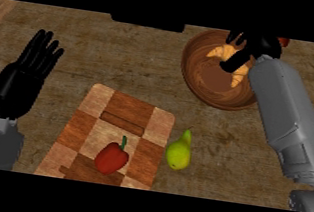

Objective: Pick the croissant from the plate and place it in the bowl

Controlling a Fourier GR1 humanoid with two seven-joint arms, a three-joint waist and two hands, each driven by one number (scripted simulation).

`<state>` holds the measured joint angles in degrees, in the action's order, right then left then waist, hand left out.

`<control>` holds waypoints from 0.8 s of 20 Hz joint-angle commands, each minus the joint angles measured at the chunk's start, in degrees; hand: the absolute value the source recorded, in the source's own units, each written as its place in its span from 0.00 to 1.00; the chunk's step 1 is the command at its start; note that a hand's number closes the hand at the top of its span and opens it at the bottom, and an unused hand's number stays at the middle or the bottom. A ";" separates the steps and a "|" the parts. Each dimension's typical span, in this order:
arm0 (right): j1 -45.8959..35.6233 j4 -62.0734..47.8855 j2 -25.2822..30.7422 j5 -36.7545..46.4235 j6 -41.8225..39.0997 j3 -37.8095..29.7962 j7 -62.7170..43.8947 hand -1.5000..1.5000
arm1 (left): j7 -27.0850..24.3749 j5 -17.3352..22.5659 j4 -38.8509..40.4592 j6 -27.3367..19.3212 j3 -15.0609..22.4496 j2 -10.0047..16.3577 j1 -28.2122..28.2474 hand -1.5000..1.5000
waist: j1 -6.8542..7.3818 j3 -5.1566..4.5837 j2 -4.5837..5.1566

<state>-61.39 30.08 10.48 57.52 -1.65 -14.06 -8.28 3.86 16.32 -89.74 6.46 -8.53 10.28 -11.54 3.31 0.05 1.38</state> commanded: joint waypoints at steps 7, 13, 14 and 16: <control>-2.81 -6.85 1.94 -12.01 3.70 -11.41 17.25 0.00 | 0.83 -0.92 -1.11 -0.81 1.31 -0.95 0.39 0.50 | -0.06 0.12 -0.10; -5.41 -6.17 2.66 -24.33 5.48 -23.20 19.25 0.00 | -0.28 -1.23 -0.65 -1.13 0.91 -1.18 0.61 0.50 | -0.59 0.08 -0.25; -5.39 -7.45 4.65 -24.29 5.16 -23.41 19.38 0.00 | 1.13 -0.26 -2.27 0.15 0.72 -0.12 2.35 0.50 | -0.25 0.06 -0.35; -3.86 -9.19 7.89 -25.22 5.44 -24.96 22.01 0.00 | -1.18 -0.76 0.34 -0.62 -0.78 0.00 0.39 0.50 | -0.32 0.05 0.15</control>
<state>-65.34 22.72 14.83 35.89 3.30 -35.04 11.07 3.67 15.43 -90.78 6.03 -7.95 9.76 -10.27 3.08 0.13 1.29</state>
